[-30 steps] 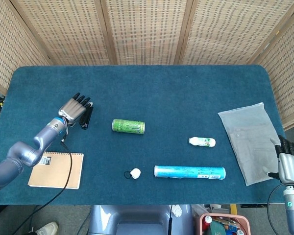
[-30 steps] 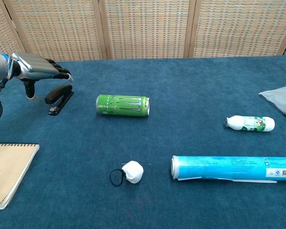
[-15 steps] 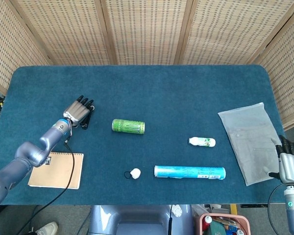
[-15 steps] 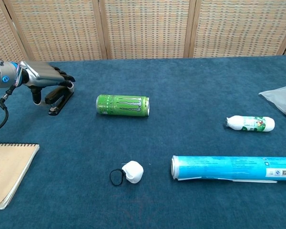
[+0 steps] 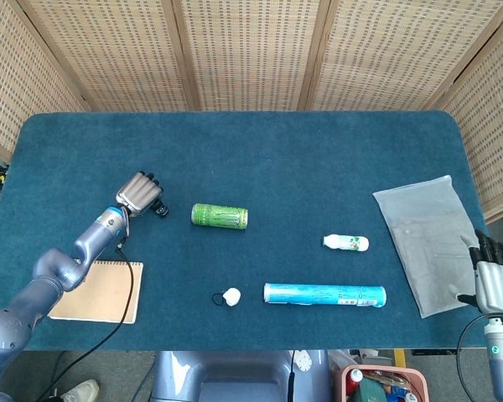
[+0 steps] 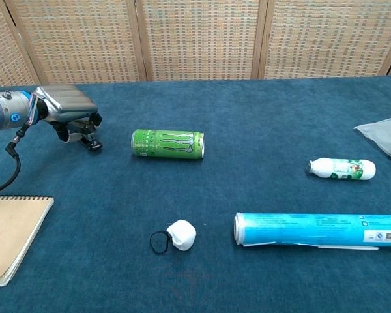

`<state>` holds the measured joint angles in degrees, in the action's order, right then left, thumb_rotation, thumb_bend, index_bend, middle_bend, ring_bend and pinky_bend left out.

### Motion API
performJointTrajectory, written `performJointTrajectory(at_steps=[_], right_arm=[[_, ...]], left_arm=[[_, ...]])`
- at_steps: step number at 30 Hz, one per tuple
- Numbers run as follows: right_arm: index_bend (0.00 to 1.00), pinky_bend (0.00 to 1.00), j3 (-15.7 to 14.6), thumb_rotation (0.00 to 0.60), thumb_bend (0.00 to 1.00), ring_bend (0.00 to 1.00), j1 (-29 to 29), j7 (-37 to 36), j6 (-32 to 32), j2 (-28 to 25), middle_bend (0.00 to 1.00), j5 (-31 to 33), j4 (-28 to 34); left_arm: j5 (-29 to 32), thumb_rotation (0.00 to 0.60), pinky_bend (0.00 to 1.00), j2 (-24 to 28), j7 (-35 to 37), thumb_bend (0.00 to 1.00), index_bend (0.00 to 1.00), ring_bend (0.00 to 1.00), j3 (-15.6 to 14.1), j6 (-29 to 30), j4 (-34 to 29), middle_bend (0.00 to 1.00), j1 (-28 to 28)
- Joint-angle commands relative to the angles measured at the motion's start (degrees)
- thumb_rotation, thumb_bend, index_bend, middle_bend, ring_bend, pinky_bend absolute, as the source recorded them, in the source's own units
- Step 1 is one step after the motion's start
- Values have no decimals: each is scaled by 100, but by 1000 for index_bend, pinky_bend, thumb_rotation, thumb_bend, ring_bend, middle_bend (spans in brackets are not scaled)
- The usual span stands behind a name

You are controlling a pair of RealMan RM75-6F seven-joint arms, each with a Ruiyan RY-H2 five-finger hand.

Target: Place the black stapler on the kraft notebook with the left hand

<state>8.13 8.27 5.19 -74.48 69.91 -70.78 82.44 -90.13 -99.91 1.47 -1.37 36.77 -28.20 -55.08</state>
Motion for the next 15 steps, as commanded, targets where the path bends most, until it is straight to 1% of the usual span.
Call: performJointTrajectory(at_steps=[1,5,9,13,15], right_arm=[[0,0,1,600,173,0,-4,-5,-8,-2,0,-2,1],[0,0,-7,600,173,0,-3,-7,-11,-2,0,-23,8],[0,0,-12,600,173,0,-7,-8,-31,-12,0,-46,30],[0,0,-11,600,172,0,-21,-31,-55,-32,0,-57,65],[0,0,-19,600,172,0,-27,-28,-96,-45,0,-105,99]], left_arm=[[-143,600,431,-140,194,502,673,336,-105,323,197,487,72],[-242,600,438,-168,378,503,689,346,-173,609,329,500,117],[-301,600,456,-82,570,510,723,370,-213,853,330,528,150],[-389,600,458,145,684,514,727,373,-271,1231,131,531,236],[-459,600,458,340,686,514,727,373,-330,1438,-92,531,300]])
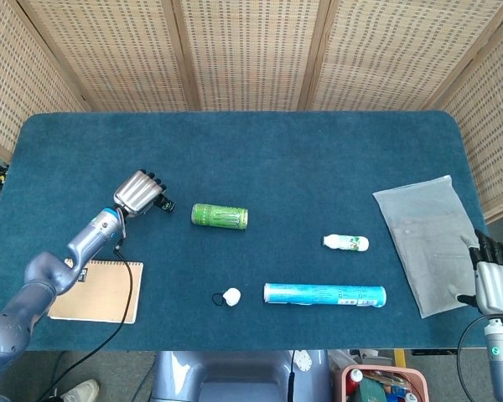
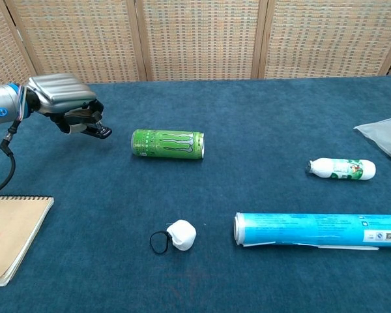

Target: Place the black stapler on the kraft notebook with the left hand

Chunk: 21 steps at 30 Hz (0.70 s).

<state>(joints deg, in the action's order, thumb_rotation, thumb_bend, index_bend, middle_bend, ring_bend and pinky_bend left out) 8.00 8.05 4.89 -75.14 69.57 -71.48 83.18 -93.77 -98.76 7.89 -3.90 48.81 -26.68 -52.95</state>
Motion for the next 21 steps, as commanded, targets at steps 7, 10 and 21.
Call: performJointTrajectory(at_steps=[7,10,21], right_arm=[[0,0,-73,600,172,0,-37,71,-213,-56,0,-274,204],[0,0,-124,600,173,0,-46,131,-315,-70,0,-442,322],[0,0,-282,600,173,0,-72,353,-519,-75,0,-839,607]], left_arm=[[-292,600,458,1236,-183,514,727,373,-263,1160,-1774,531,498],[-396,600,458,1825,-535,515,727,373,-381,1468,-2722,531,682],[-584,600,458,3279,-2115,516,727,373,-870,2185,-5248,531,1534]])
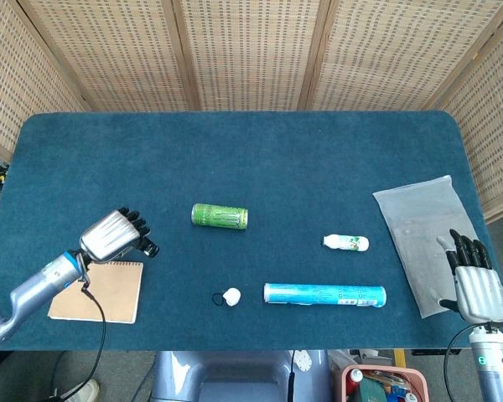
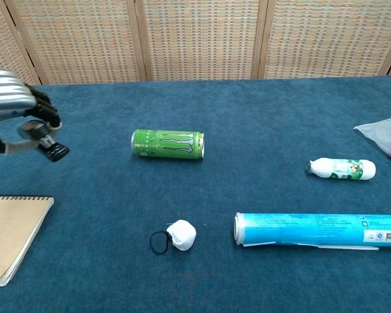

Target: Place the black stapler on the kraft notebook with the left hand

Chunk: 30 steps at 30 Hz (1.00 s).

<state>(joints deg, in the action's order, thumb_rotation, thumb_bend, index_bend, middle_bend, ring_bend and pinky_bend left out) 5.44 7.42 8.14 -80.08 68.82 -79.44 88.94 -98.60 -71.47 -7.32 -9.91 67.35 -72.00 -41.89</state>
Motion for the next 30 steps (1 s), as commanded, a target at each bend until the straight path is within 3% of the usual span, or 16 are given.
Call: performJointTrajectory(at_steps=[1,8,14,30], right_arm=[[0,0,-31,600,173,0,-11,29,-36,0,0,-59,40],[0,0,-87,600,173,0,-67,-31,-225,-47,0,-291,153],[0,0,-123,600,173,0,-103,-129,-327,-101,0,-437,225],[0,0,-148,600,173,0,-153,-316,-449,-195,0,-594,304]], left_arm=[[-115,600,458,592,-643,516,727,373,-306,362,-776,531,480],[-431,600,458,876,-1085,517,727,373,-664,828,-1150,531,1082],[-505,600,458,653,-1336,517,726,373,-756,798,-1028,531,1409],[-25,600,413,-114,-1646,510,700,373,-386,222,-381,490,1699]])
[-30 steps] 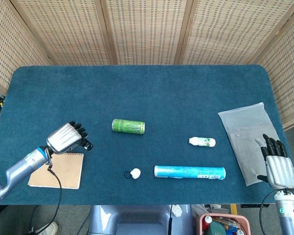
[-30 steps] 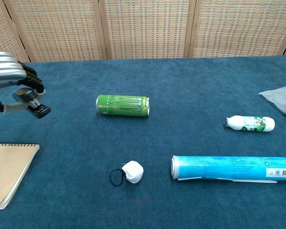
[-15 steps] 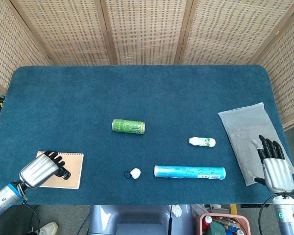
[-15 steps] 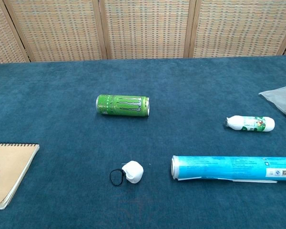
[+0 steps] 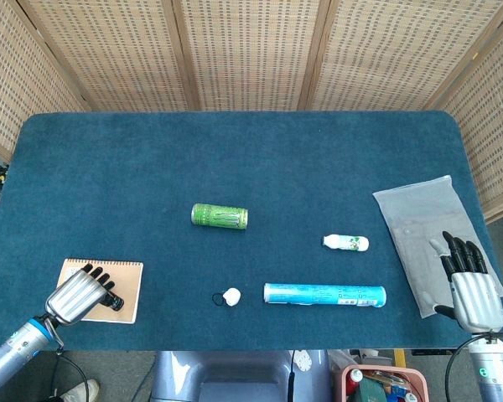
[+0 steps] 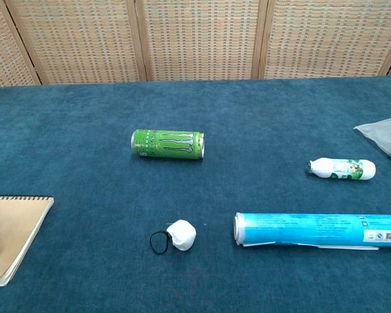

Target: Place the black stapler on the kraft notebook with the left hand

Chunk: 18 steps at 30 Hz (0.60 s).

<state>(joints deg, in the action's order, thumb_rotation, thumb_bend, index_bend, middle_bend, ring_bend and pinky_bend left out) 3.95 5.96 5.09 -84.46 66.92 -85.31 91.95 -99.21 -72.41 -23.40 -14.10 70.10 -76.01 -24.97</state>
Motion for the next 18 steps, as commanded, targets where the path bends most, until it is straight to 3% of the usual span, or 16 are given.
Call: performJointTrajectory(at_steps=[1,6,13,18], right_arm=[[0,0,3,600,173,0,-10,-21,-19,-10,0,-8,3],[0,0,0,600,173,0,-8,-32,-2,-16,0,-12,6],[0,0,4,600,173,0,-17,-52,-15,-22,0,-16,13],[0,0,0,600,172,0,-18,-43,-17,-20,0,-35,16]], left_arm=[[69,600,408,-6,-68,507,694,373,47,-112,4,486,4],[188,600,329,68,-182,496,630,343,90,-321,-101,412,-6],[456,600,167,236,-507,462,397,123,151,-620,-390,158,14],[591,600,132,386,-761,455,326,87,212,-685,-590,118,51]])
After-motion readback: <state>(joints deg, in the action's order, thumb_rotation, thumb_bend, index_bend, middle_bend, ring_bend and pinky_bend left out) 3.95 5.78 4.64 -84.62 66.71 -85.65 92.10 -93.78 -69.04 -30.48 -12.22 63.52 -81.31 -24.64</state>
